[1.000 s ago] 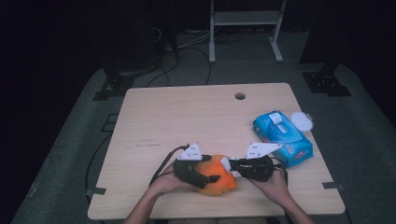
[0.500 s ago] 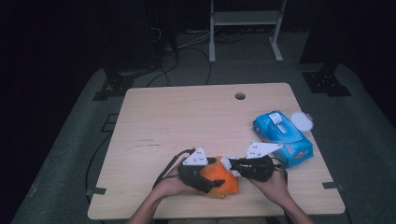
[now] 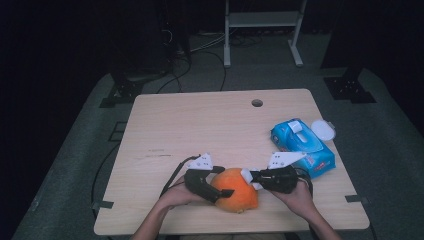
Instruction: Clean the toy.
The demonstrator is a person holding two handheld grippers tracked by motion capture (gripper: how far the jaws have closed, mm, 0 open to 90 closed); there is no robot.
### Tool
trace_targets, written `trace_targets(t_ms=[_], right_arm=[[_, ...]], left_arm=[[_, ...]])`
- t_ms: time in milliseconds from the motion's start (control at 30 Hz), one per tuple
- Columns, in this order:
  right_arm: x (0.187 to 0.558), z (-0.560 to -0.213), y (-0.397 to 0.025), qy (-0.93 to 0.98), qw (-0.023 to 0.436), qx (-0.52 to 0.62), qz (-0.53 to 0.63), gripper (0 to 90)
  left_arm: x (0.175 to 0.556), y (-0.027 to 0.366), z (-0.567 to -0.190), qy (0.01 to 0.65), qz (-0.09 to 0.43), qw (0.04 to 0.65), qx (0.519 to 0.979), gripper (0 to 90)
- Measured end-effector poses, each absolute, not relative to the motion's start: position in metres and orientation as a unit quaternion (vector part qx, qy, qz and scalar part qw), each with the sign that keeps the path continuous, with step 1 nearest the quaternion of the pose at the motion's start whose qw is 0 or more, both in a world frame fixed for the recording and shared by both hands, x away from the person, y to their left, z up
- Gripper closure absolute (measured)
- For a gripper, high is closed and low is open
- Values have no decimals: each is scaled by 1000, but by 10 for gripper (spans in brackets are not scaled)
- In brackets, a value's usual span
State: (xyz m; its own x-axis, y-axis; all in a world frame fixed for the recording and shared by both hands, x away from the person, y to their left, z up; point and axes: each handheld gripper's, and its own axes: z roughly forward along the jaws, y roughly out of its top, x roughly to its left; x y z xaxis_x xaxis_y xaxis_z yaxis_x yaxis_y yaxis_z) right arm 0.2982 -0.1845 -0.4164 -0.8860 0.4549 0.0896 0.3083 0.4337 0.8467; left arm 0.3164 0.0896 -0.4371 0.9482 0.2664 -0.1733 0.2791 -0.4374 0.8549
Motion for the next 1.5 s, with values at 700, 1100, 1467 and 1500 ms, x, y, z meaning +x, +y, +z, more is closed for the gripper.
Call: trace_targets(t_ms=[700,1100,1467,1500], right_arm=[[296,-413,-183,847,90,218,476,839],[293,-416,-191,845,84,225,478,839],[287,-407,-180,852,97,197,476,839],[287,-409,-183,853,101,201,470,839]], left_arm=[[304,82,-429,110,60,517,847,261],[310,86,-435,135,29,510,849,273],[306,86,-431,124,47,493,860,355],[308,87,-432,129,44,495,858,356]])
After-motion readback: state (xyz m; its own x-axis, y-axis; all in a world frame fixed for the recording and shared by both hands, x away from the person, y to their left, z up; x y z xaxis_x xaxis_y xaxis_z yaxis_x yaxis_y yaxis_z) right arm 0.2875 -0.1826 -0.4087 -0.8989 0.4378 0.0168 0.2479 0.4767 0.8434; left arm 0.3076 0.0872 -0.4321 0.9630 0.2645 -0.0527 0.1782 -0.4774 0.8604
